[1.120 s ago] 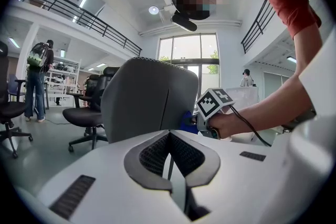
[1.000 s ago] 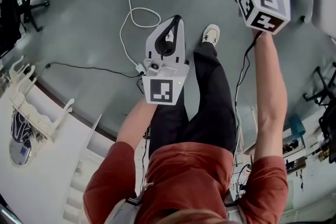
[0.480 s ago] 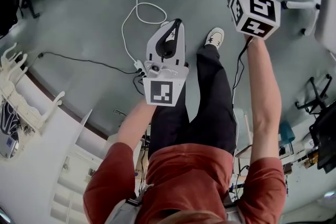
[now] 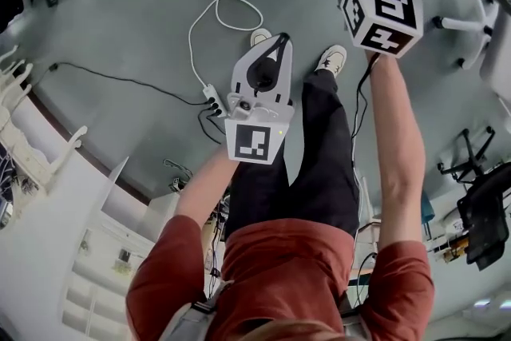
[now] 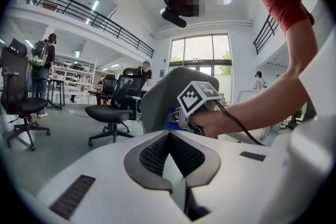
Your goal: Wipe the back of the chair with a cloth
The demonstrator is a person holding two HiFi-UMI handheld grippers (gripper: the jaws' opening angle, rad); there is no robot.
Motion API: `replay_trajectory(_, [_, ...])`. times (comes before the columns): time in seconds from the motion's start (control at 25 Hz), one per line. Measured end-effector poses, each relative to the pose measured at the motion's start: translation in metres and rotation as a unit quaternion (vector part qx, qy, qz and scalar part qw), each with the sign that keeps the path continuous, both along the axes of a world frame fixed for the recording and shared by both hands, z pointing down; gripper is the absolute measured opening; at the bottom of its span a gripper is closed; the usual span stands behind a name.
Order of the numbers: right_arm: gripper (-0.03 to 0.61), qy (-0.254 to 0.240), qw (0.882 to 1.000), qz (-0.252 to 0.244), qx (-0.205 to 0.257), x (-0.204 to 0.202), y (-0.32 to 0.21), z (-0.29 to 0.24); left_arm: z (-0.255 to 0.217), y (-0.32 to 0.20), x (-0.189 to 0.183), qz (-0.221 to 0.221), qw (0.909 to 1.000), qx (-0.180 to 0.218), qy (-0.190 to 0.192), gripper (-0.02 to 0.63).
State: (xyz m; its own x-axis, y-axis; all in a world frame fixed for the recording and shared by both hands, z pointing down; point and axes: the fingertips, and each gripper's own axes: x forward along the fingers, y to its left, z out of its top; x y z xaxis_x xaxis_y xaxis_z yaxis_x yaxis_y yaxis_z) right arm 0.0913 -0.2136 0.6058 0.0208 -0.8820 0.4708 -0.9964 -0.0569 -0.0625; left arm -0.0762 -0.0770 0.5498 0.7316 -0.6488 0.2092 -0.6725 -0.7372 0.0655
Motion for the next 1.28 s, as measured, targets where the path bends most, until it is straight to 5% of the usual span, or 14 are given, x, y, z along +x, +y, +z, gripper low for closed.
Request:
replay_trajectory(0.2, [0.058, -0.005, 1.0, -0.019, 0.004, -0.037, -0.014, -0.005, 0.0, -0.011, -0.023, -0.021, 0.9998, -0.001, -0.002, 0.014])
replay_trajectory(0.64, [0.058, -0.003, 1.0, -0.029, 0.006, -0.031, 0.003, -0.022, -0.01, -0.011, -0.019, -0.008, 0.9997, 0.003, -0.021, 0.014])
replay_trajectory(1.04, [0.058, -0.016, 0.998, 0.046, 0.049, 0.068, 0.103, -0.127, -0.07, -0.005, 0.043, -0.003, 0.9988, -0.004, -0.05, 0.014])
replay_trajectory(1.28, [0.058, 0.02, 0.996, 0.081, 0.024, 0.145, 0.141, -0.154, -0.138, -0.002, 0.095, 0.004, 0.9998, 0.002, -0.021, 0.014])
